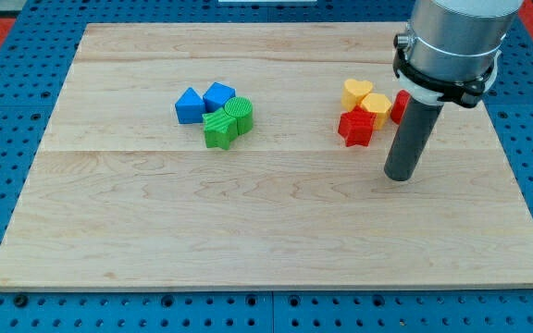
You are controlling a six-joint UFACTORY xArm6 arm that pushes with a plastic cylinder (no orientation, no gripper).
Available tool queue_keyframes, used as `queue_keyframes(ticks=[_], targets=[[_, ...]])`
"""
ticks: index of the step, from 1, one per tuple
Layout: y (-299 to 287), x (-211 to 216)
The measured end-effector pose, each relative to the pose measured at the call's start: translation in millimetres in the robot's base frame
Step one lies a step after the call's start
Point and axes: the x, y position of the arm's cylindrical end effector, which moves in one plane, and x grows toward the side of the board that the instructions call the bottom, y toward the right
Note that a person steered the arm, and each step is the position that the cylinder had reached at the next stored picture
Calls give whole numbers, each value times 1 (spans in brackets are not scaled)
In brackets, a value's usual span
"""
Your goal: Push the red circle along with the yellow hexagon to the center of the board
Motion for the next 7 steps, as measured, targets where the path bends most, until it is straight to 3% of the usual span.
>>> queue_keyframes(ticks=[2,5,7], targets=[[69,-2],[74,-106],[-25,-111]])
